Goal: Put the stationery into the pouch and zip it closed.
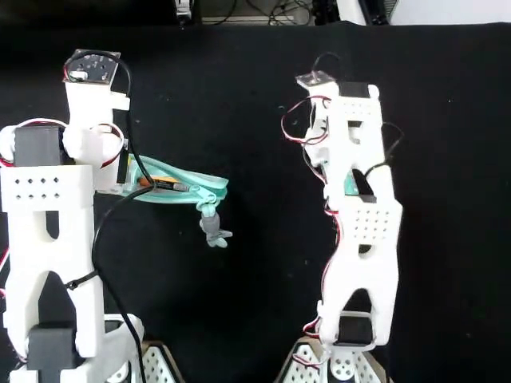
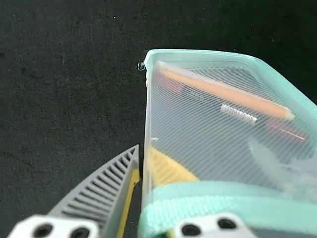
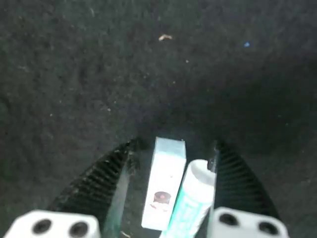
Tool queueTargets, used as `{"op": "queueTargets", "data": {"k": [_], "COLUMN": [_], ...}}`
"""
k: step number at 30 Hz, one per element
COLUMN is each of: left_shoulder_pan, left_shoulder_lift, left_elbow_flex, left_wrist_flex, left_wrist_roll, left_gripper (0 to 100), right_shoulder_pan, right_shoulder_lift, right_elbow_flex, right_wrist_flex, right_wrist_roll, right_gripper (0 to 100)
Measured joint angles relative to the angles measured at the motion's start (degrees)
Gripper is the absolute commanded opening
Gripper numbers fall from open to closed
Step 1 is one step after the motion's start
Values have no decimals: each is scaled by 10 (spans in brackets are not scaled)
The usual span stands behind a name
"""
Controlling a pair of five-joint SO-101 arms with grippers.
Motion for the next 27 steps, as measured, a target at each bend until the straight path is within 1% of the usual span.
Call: {"op": "queueTargets", "data": {"k": [6, 10, 17, 19, 23, 27], "left_shoulder_pan": [0, -2, -4, -4, -4, -4], "left_shoulder_lift": [0, 0, 0, 0, 0, 0], "left_elbow_flex": [0, 0, 0, 0, 0, 0], "left_wrist_flex": [0, 0, 0, 0, 0, 0], "left_wrist_roll": [0, 0, 0, 0, 0, 0], "left_gripper": [30, 30, 30, 30, 30, 30], "right_shoulder_pan": [4, 4, 1, 1, 9, 4], "right_shoulder_lift": [77, 99, 84, 59, -20, -149], "right_elbow_flex": [-141, -193, -202, -202, -196, -101], "right_wrist_flex": [61, 77, 81, 82, 82, 83], "right_wrist_roll": [32, 40, 41, 40, 4, -6], "right_gripper": [13, 11, 11, 11, 11, 11]}}
